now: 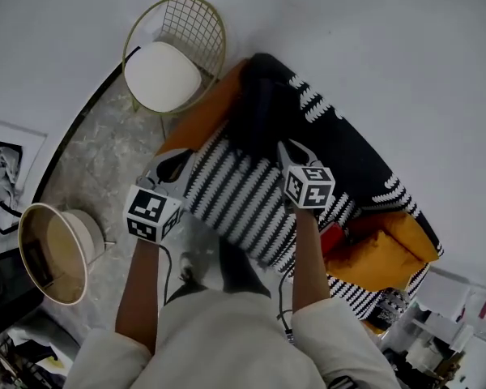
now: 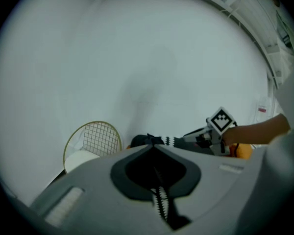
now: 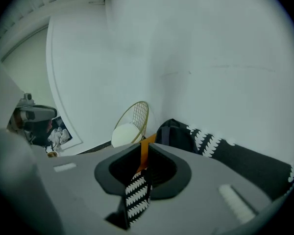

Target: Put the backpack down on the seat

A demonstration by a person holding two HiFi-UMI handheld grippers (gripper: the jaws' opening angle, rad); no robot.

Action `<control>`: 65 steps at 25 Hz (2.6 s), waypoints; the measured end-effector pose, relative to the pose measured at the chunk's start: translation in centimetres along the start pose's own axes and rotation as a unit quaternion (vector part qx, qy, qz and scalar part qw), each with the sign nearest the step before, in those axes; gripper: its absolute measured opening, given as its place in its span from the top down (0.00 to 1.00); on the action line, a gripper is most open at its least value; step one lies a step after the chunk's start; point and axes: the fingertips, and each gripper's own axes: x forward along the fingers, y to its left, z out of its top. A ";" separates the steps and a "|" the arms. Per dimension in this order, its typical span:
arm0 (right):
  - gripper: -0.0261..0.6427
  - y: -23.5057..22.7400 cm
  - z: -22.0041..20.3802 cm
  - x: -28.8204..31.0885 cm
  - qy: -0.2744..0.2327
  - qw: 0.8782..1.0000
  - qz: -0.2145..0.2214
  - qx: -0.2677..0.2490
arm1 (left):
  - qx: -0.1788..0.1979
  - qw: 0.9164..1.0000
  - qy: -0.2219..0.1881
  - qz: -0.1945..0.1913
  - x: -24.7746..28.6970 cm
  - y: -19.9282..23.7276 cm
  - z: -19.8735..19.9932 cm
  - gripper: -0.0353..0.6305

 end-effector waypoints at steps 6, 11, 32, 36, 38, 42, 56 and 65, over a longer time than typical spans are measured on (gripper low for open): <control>0.94 4.1 2.8 -6.3 -0.046 0.999 -0.009 -0.013 | 0.008 1.000 -0.029 0.003 -4.3 -1.2 2.2 0.94; 0.95 6.6 4.9 -11.9 -0.090 0.995 -0.042 -0.023 | 0.012 0.999 -0.046 0.004 -7.9 -2.3 3.3 0.94; 0.95 20.0 5.8 -29.5 -0.174 0.981 -0.043 -0.067 | 0.083 0.990 -0.101 -0.047 -18.9 -9.3 7.1 0.94; 0.95 22.7 6.1 -32.7 -0.191 0.977 -0.050 -0.082 | 0.093 0.987 -0.116 -0.058 -21.9 -10.9 7.7 0.94; 0.95 23.9 6.1 -34.6 -0.206 0.973 -0.058 -0.089 | 0.100 0.985 -0.124 -0.062 -23.6 -11.8 7.9 0.94; 0.95 26.1 6.1 -38.2 -0.235 0.965 -0.072 -0.095 | 0.115 0.982 -0.133 -0.071 -26.7 -13.3 7.8 0.94; 0.95 32.9 1.5 -45.1 -0.231 0.963 -0.084 -0.110 | 0.147 0.971 -0.168 -0.089 -36.3 -17.4 6.7 0.94; 0.95 36.5 -0.4 -49.1 -0.247 0.959 -0.072 -0.117 | 0.175 0.961 -0.187 -0.102 -40.3 -20.7 6.7 0.94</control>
